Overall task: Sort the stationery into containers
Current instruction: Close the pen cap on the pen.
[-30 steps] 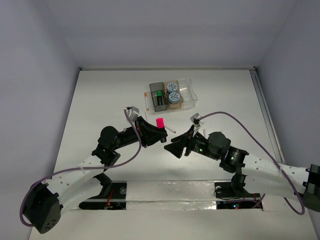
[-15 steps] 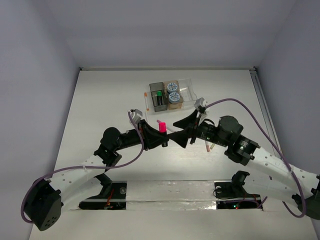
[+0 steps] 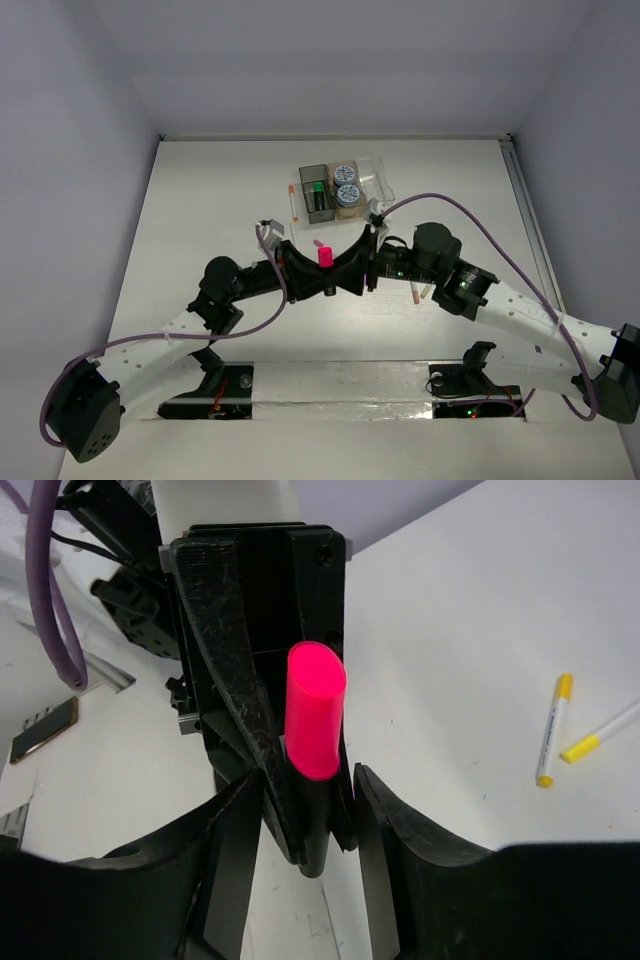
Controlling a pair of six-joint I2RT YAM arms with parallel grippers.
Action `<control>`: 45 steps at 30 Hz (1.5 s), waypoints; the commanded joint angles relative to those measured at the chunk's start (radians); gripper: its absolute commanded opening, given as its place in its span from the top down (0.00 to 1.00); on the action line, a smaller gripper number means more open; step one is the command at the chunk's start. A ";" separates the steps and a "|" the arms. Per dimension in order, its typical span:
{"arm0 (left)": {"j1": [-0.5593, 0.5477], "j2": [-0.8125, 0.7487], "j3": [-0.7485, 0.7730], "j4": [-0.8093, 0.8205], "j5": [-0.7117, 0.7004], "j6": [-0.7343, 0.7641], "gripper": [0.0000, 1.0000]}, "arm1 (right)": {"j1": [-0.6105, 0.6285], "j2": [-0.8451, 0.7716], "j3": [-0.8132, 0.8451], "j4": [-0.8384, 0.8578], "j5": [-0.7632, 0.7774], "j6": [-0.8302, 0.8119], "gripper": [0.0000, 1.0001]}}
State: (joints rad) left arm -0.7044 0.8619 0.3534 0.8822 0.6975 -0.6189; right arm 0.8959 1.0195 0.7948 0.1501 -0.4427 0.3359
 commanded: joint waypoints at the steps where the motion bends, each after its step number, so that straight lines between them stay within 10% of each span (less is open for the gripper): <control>1: -0.014 -0.006 0.004 0.072 0.023 0.008 1.00 | -0.006 -0.002 0.029 0.089 -0.033 0.009 0.54; 6: -0.014 -0.004 0.007 0.058 0.022 0.018 1.00 | -0.006 -0.021 0.012 0.120 -0.028 0.023 0.62; 12: -0.014 -0.003 0.010 0.054 0.014 0.021 1.00 | -0.006 -0.065 -0.003 0.124 -0.024 0.031 0.42; 45: -0.023 -0.046 0.019 0.027 0.007 0.038 1.00 | -0.006 -0.013 -0.028 0.132 -0.027 0.063 0.58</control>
State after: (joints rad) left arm -0.7250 0.8394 0.3534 0.8593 0.6994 -0.5995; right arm 0.8902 1.0092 0.7689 0.2363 -0.4595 0.3950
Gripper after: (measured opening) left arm 0.149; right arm 0.429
